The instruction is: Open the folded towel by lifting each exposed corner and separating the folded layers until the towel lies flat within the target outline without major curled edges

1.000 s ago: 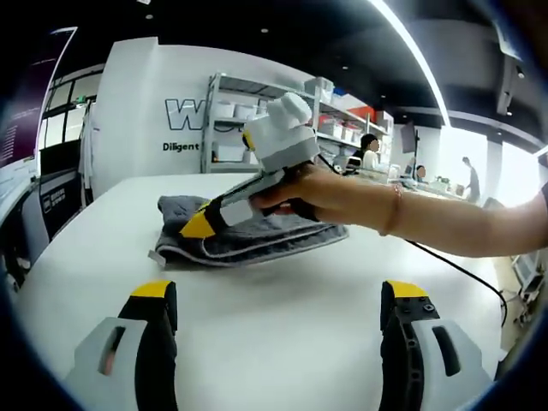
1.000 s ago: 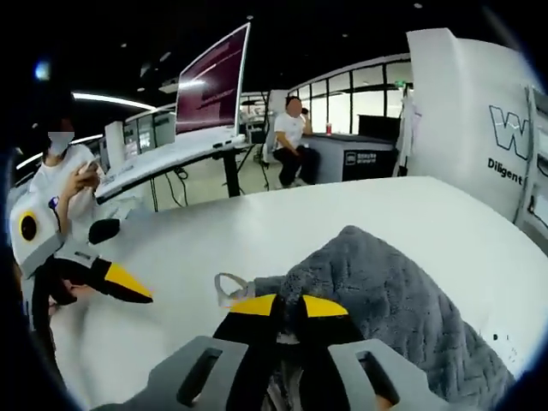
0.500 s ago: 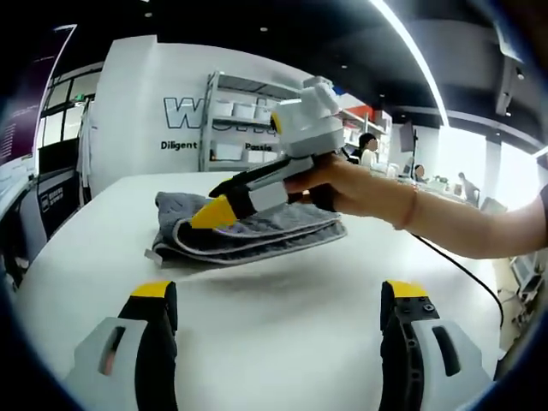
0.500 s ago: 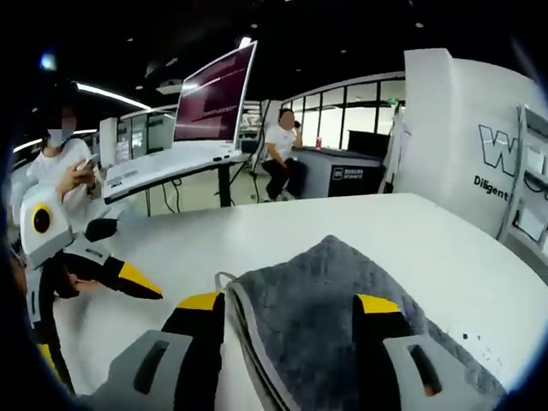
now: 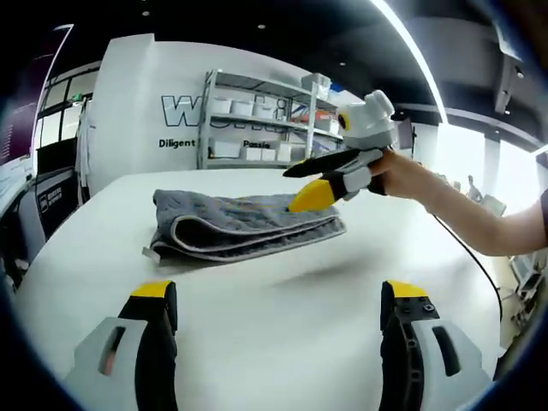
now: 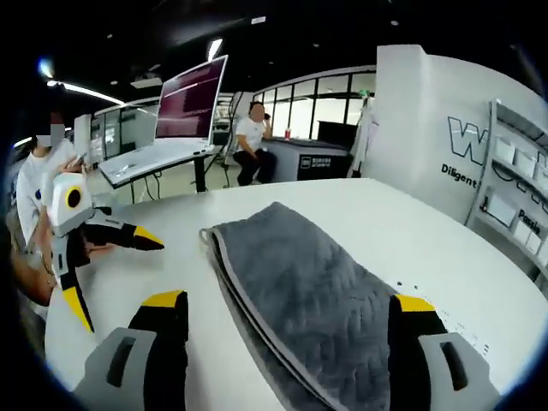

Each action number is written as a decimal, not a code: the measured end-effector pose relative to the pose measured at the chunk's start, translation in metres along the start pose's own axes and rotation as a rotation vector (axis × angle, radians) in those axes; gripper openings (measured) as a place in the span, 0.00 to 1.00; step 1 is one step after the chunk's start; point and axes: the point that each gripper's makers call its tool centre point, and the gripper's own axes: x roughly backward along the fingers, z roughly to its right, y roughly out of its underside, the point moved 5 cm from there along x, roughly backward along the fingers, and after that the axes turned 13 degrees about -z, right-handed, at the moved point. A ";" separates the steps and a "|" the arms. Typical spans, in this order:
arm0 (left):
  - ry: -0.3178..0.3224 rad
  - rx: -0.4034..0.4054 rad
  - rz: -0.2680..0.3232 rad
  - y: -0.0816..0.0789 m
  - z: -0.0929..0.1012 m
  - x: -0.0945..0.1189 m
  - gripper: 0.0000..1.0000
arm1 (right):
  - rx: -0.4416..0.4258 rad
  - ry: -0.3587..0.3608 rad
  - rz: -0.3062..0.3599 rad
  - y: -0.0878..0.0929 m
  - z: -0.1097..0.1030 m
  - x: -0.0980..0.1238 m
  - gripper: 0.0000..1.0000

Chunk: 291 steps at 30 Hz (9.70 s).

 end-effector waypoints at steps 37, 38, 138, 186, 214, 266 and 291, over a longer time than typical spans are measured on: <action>-0.010 -0.038 -0.076 0.011 0.000 -0.010 0.97 | -0.084 0.043 0.024 0.138 -0.032 0.115 0.99; -0.011 -0.039 -0.080 0.012 -0.001 -0.011 0.97 | -0.083 0.042 0.024 0.137 -0.033 0.116 0.99; -0.189 -0.207 -0.196 -0.027 -0.113 -0.072 0.06 | -0.005 0.053 -0.101 0.131 0.032 0.039 0.03; -0.015 -0.241 -0.261 0.012 -0.034 -0.017 0.05 | 0.025 -0.036 -0.175 0.174 -0.005 0.101 0.04; 0.085 -0.306 -0.294 0.036 0.009 0.015 0.06 | 0.062 -0.087 -0.241 0.202 -0.055 0.137 0.04; 0.172 -0.340 -0.327 0.058 0.045 0.055 0.23 | 0.096 -0.193 -0.244 0.223 -0.103 0.178 0.13; 0.077 -0.487 -0.218 0.026 0.046 0.083 0.38 | 0.189 -0.047 -0.091 0.203 -0.085 0.215 0.33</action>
